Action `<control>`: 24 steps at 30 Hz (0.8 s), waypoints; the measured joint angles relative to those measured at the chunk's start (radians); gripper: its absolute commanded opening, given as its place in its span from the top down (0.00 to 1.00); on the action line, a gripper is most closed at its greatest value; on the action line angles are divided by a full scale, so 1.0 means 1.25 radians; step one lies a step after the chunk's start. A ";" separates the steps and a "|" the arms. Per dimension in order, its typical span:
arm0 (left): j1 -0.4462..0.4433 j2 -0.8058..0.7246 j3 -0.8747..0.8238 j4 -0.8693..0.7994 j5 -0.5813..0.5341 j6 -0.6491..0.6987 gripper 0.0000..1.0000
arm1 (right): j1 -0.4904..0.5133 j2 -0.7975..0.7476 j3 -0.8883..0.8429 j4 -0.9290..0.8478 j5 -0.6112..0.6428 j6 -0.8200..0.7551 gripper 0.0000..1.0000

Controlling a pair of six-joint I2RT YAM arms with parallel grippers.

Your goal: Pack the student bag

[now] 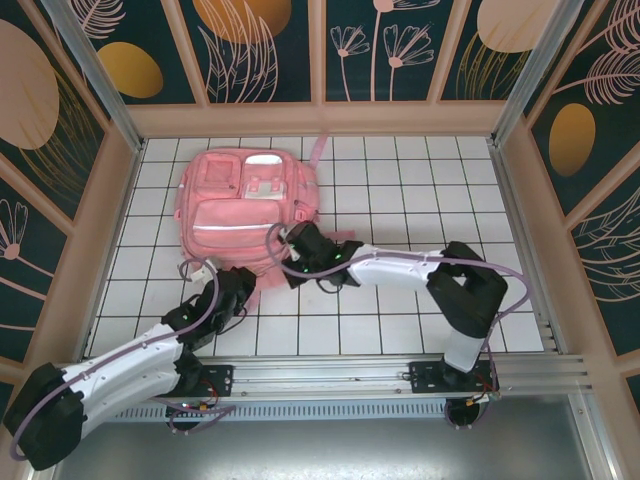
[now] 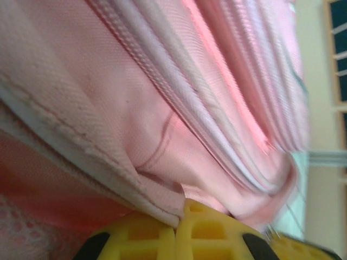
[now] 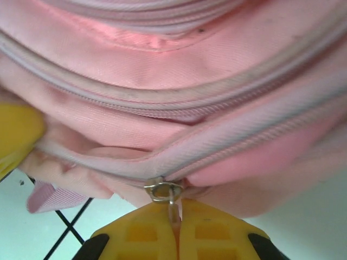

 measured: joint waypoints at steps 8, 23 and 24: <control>-0.006 -0.022 -0.001 0.045 0.045 -0.005 1.00 | -0.094 -0.071 -0.059 0.032 -0.114 -0.027 1.00; 0.001 0.048 -0.004 0.016 -0.012 0.002 1.00 | 0.020 -0.038 -0.019 0.006 0.018 0.016 1.00; 0.001 0.047 -0.004 0.015 -0.014 0.002 1.00 | 0.022 -0.038 -0.019 0.008 0.017 0.020 1.00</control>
